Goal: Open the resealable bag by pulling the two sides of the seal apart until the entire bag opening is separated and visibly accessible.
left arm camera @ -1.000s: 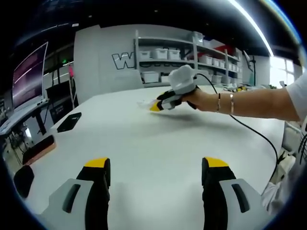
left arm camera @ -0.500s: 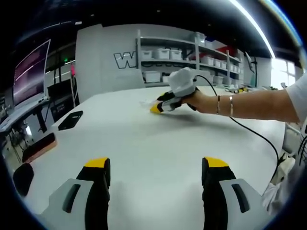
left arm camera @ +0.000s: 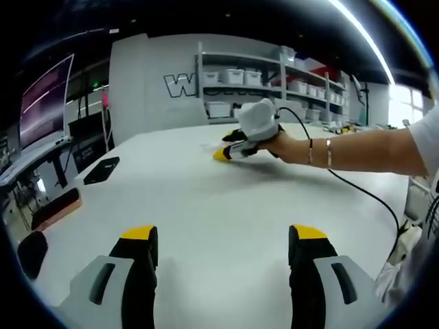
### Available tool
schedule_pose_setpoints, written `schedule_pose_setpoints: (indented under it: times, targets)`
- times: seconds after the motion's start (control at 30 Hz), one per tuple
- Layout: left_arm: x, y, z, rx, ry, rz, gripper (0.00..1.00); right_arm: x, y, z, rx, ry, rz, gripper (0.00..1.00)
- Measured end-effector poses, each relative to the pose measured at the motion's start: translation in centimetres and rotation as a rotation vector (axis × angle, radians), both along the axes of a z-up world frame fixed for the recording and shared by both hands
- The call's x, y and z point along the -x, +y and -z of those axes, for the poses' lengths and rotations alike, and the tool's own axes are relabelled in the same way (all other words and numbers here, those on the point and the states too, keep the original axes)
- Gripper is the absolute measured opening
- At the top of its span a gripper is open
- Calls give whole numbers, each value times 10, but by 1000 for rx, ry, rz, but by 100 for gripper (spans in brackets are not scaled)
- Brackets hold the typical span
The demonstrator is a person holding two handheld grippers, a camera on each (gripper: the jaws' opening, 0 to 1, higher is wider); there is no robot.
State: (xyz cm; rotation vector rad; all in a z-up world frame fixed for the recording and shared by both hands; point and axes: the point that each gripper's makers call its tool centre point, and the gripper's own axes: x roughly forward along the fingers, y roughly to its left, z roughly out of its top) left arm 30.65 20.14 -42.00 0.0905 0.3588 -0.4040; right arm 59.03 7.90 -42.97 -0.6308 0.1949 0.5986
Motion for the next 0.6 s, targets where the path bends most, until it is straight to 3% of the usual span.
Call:
schedule_pose_setpoints:
  times: [0.33, 0.6]
  targets:
    - [-2, 1, 2, 6, 1, -1, 77, -4, -1, 3, -62, 44, 10, 35]
    - [-4, -1, 3, 11, 4, 4, 77, -5, 2, 7, -77, 46, -3, 21]
